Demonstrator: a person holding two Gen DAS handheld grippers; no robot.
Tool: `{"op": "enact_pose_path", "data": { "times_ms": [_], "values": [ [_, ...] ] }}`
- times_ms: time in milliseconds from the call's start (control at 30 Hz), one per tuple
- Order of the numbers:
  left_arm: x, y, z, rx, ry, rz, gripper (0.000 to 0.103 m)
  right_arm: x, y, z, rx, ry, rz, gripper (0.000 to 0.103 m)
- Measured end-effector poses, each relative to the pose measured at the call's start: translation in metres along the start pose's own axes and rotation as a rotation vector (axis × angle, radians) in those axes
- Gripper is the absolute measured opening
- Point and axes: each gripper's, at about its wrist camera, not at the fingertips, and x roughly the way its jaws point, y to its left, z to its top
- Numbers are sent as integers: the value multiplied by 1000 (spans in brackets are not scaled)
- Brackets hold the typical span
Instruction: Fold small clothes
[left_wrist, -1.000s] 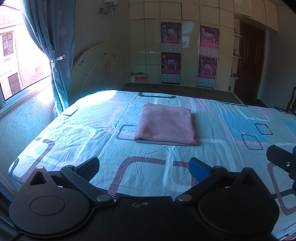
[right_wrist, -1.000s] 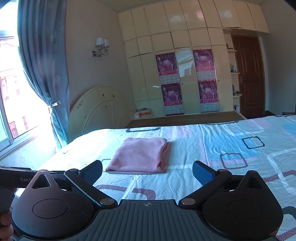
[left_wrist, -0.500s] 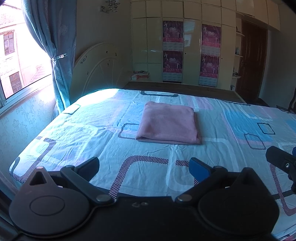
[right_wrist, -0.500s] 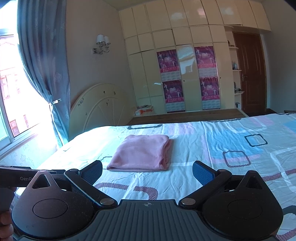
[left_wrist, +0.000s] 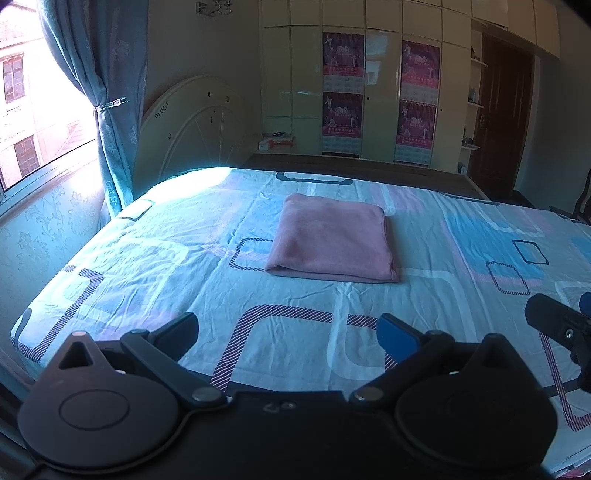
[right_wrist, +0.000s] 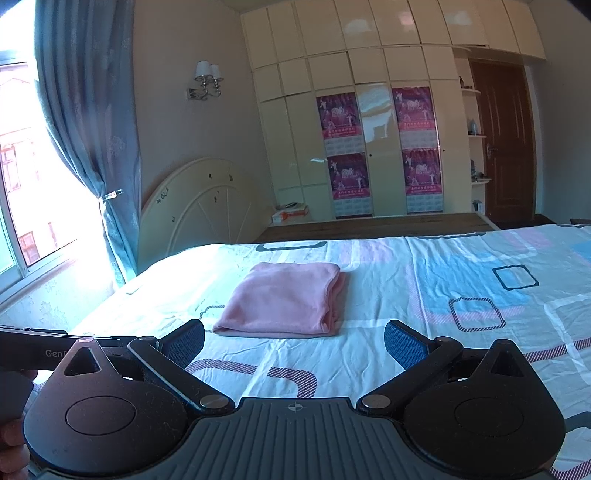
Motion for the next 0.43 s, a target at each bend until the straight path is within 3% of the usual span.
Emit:
{"op": "enact_pose_path", "data": {
  "times_ms": [133, 233, 333, 433],
  "values": [
    [9, -1, 2, 1, 16, -19, 102, 6, -2, -1, 5, 10, -4, 102],
    [12, -2, 1, 19, -28, -42, 100, 13, -5, -1, 12, 19, -10, 102],
    [19, -4, 3, 39, -59, -20, 98, 22, -8, 0, 22, 30, -18, 102],
    [36, -1, 10, 38, -52, -27, 103, 32, -12, -1, 28, 47, -32, 102]
  ]
}}
